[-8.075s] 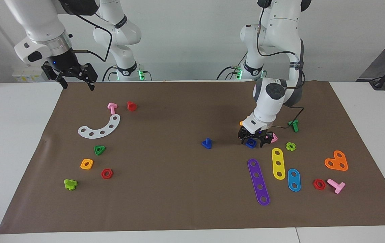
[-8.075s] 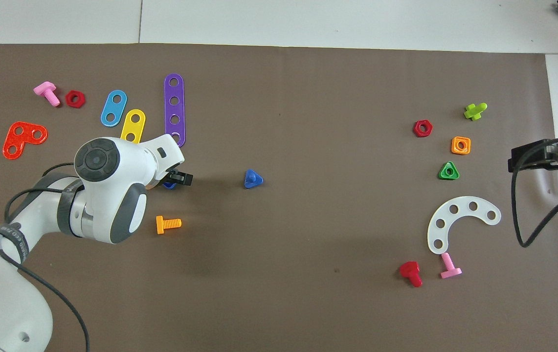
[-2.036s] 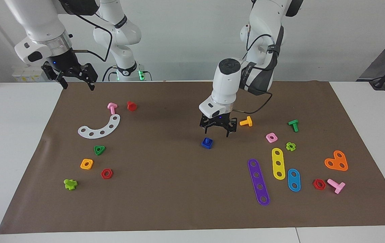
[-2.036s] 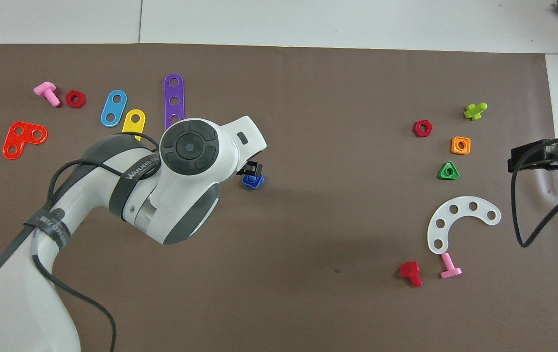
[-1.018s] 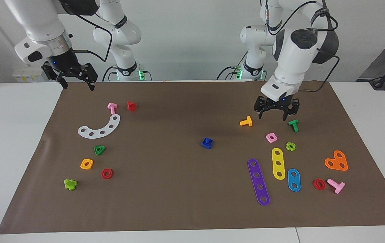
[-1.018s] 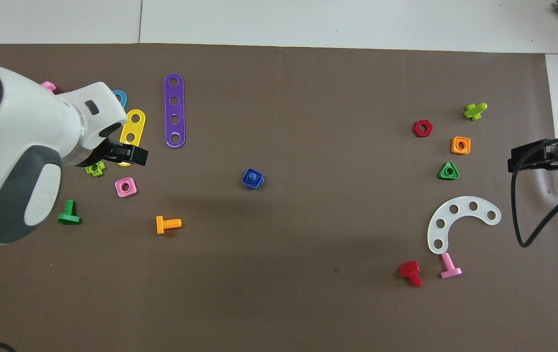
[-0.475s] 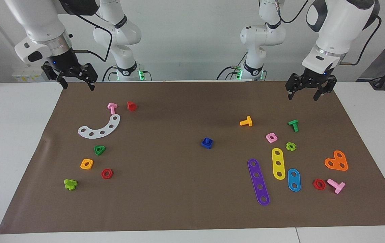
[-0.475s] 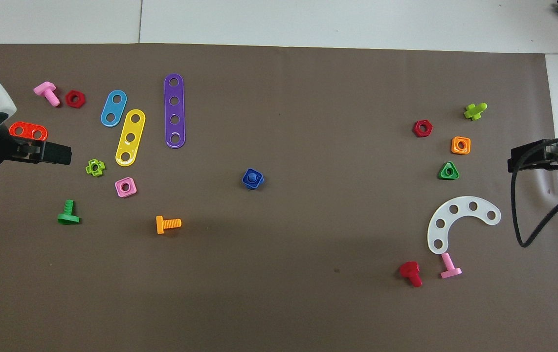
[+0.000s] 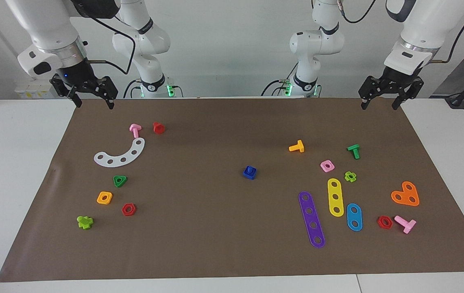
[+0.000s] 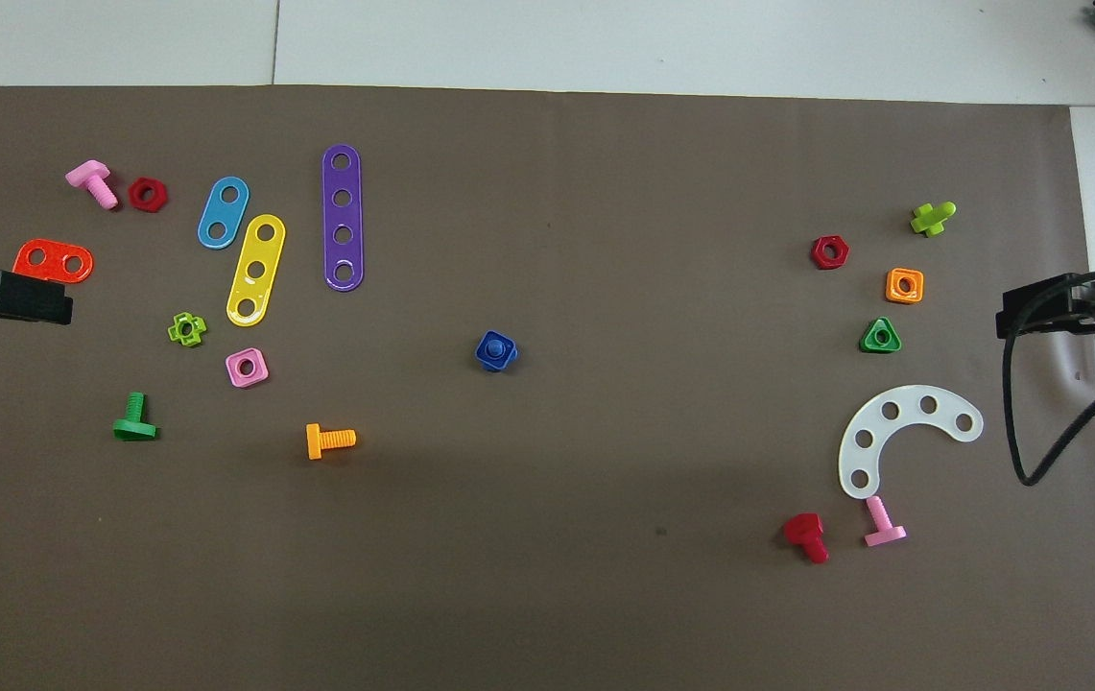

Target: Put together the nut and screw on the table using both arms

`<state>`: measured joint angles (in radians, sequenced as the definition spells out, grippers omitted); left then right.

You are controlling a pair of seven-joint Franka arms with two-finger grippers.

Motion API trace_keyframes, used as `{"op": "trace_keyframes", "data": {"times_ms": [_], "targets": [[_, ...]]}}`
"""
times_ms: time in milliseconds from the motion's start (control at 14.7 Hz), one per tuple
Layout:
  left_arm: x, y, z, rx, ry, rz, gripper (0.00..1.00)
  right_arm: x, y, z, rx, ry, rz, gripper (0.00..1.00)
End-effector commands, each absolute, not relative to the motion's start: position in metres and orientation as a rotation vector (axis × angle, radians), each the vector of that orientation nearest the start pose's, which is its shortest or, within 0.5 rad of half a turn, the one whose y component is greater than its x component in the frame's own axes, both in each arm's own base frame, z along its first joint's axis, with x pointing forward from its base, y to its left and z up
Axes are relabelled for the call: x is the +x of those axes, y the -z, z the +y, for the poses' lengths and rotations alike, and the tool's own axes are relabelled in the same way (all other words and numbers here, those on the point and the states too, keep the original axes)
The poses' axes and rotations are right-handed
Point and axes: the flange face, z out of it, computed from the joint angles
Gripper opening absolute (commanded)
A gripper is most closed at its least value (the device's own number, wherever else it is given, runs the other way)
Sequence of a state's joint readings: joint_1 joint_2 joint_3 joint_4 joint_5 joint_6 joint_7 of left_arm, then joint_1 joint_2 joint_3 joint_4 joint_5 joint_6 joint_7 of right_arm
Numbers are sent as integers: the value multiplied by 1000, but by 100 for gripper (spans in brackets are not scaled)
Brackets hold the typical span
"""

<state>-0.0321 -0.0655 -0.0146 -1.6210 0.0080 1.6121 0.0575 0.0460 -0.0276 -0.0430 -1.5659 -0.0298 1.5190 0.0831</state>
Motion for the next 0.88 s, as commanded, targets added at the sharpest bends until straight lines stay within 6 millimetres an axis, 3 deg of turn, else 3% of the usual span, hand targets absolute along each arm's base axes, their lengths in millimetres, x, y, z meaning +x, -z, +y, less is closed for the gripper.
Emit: {"op": "trace_keyframes", "data": {"times_ms": [0, 204, 339, 814], "targets": [[535, -641, -10, -3155, 52, 141, 100, 538, -639, -3, -3168, -21, 97, 100], [535, -641, -9, -3159, 47, 143, 100, 538, -638, -3, -3168, -23, 97, 100], [533, -639, 1, -3160, 26, 141, 100, 538, -639, -3, -3168, -21, 97, 100], [531, -640, -3, -3155, 24, 219, 100, 538, -638, -3, -3168, -23, 97, 100]]}}
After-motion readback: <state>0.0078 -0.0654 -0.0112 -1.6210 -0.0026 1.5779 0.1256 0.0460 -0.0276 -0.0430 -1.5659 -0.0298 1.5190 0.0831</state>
